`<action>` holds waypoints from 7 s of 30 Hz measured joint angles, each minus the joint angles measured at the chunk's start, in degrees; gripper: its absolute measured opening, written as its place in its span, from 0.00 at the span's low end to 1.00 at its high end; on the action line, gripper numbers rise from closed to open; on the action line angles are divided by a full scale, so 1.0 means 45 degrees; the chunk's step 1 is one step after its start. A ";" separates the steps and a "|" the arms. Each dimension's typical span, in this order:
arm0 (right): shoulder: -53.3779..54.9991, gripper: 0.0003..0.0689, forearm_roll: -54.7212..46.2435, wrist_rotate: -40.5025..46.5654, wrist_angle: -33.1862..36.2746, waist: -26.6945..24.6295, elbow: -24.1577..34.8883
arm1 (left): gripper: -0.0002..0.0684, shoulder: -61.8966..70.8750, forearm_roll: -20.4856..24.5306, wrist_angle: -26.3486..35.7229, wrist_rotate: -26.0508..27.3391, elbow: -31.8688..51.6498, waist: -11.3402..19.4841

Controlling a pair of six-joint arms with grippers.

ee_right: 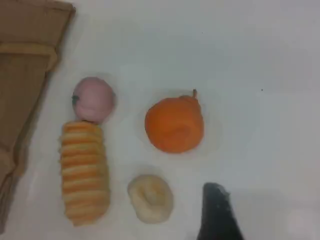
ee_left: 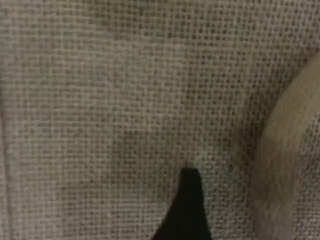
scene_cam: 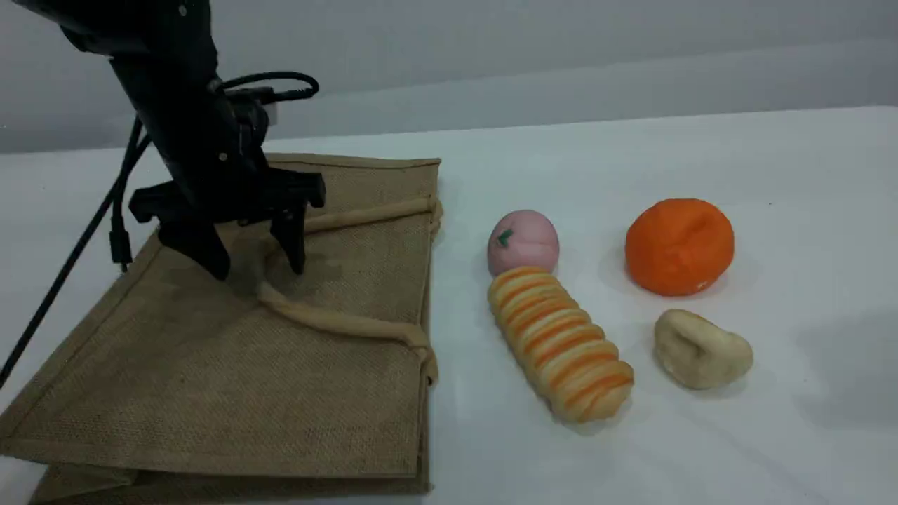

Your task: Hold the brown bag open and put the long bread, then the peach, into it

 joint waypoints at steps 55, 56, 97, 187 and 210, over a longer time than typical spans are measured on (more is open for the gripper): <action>0.1940 0.56 0.1270 -0.0886 -0.0610 0.0027 0.0012 | 0.15 -0.2106 0.0290 0.7084 0.5744 -0.8897 -0.0446; 0.2113 0.56 0.1538 -0.1148 -0.0524 0.0027 0.0012 | 0.15 -0.2095 0.0255 0.7084 0.5977 -0.9152 -0.0446; 0.6525 0.56 0.2312 -0.3681 -0.1568 0.5844 0.0026 | 0.15 -0.3607 -0.3735 0.7018 1.3881 -1.0057 -0.0458; 0.2739 0.06 -0.3132 -0.1354 -0.6724 0.5861 0.2861 | 0.15 -0.3607 -0.4290 0.7000 1.3813 -1.0057 -0.0458; 0.3653 0.06 0.9306 -0.5640 -0.7462 0.6658 0.2184 | 0.15 -0.3607 -0.4381 0.7000 1.3814 -1.0057 -0.0458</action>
